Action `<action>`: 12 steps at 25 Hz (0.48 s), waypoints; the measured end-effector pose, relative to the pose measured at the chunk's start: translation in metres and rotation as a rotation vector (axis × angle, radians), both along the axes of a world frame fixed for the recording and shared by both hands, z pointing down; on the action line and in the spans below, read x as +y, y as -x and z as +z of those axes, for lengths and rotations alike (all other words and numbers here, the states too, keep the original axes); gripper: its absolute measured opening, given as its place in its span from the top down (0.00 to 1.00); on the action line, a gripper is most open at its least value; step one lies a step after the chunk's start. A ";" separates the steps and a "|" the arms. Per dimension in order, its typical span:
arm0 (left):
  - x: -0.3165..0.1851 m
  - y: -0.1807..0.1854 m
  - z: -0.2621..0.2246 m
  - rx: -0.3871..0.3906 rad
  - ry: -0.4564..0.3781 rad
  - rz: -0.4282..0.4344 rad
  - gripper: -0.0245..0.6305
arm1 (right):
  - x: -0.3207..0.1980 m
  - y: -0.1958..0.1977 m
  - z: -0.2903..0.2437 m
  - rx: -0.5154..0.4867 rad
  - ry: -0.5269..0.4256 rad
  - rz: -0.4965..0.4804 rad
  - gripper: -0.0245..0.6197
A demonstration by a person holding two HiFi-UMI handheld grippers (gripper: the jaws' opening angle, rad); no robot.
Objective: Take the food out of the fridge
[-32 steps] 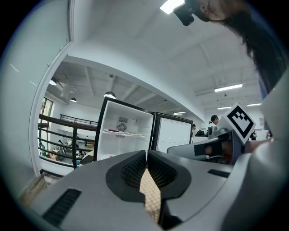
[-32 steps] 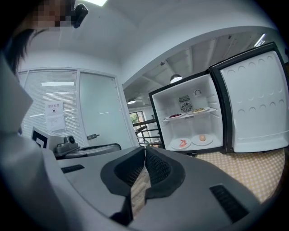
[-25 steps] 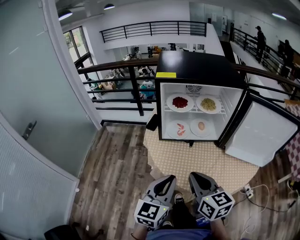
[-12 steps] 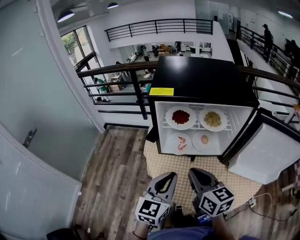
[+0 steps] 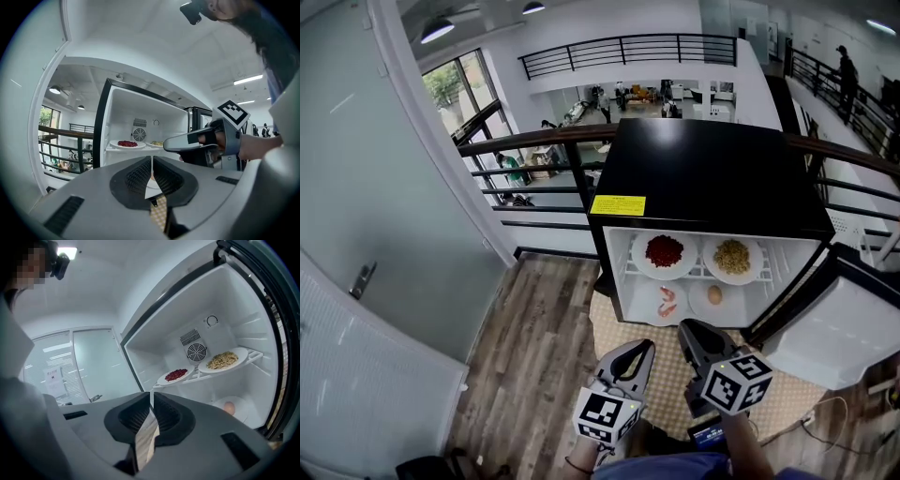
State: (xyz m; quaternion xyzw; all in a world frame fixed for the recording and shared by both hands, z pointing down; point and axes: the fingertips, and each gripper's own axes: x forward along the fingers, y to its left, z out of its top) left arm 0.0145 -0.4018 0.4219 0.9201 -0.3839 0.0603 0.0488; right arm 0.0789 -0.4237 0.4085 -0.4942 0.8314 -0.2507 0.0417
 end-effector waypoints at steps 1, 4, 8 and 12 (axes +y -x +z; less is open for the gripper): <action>-0.004 -0.001 0.000 -0.003 0.000 -0.001 0.93 | -0.008 -0.001 0.001 -0.017 0.008 0.003 0.93; -0.014 -0.004 0.002 -0.008 0.003 -0.003 0.93 | -0.030 -0.006 0.003 -0.090 0.041 0.021 0.93; -0.025 -0.008 0.005 -0.018 0.011 -0.006 0.93 | -0.055 -0.010 0.006 -0.225 0.091 0.029 0.89; -0.035 -0.010 0.007 -0.024 0.011 -0.007 0.93 | -0.075 -0.010 0.009 -0.321 0.122 0.037 0.82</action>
